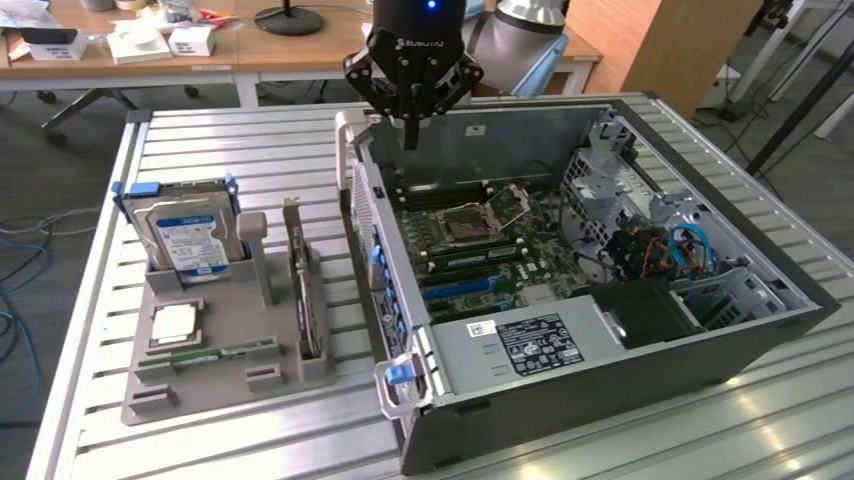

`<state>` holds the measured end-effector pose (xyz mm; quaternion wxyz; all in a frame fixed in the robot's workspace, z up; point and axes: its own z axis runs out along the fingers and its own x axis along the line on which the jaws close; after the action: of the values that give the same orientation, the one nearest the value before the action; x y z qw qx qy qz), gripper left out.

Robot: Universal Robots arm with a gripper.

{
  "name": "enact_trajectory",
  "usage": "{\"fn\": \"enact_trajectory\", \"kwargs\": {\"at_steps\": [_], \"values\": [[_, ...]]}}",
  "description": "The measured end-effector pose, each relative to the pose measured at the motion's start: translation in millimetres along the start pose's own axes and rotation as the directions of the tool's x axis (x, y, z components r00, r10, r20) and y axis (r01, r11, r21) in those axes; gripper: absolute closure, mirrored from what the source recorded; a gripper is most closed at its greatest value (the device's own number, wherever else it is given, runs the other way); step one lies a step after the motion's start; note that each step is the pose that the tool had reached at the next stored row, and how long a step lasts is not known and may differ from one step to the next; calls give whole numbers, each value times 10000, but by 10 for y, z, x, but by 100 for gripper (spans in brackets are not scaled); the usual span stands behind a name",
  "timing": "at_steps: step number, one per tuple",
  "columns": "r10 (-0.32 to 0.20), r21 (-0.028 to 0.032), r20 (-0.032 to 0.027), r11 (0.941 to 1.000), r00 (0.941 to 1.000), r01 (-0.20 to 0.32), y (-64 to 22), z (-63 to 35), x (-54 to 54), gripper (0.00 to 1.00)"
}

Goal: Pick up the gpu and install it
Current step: 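Reach for the gpu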

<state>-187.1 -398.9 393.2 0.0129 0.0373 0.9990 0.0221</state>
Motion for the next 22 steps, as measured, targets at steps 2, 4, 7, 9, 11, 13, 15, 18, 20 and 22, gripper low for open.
{"fn": "enact_trajectory", "kwargs": {"at_steps": [2,4,7,9,11,13,15,18,20,22], "values": [[0,0,2,10000,10000,0,-3,-1,45,90],[2,0,5,10000,10000,-2,-7,-2,95,90],[0,-1,11,10000,10000,0,-14,-4,183,90],[0,-1,15,10000,10000,0,-18,-5,241,90],[1,-1,17,10000,10000,-1,-22,-6,300,90],[0,-1,18,10000,10000,0,-27,-7,364,90],[0,-2,21,10000,10000,0,-33,-8,438,90],[0,-2,29,10000,10000,0,-41,-9,553,90],[-2,-3,34,10000,10000,2,-48,-10,636,90],[0,-3,39,10000,10000,0,-53,-12,713,90]]}}
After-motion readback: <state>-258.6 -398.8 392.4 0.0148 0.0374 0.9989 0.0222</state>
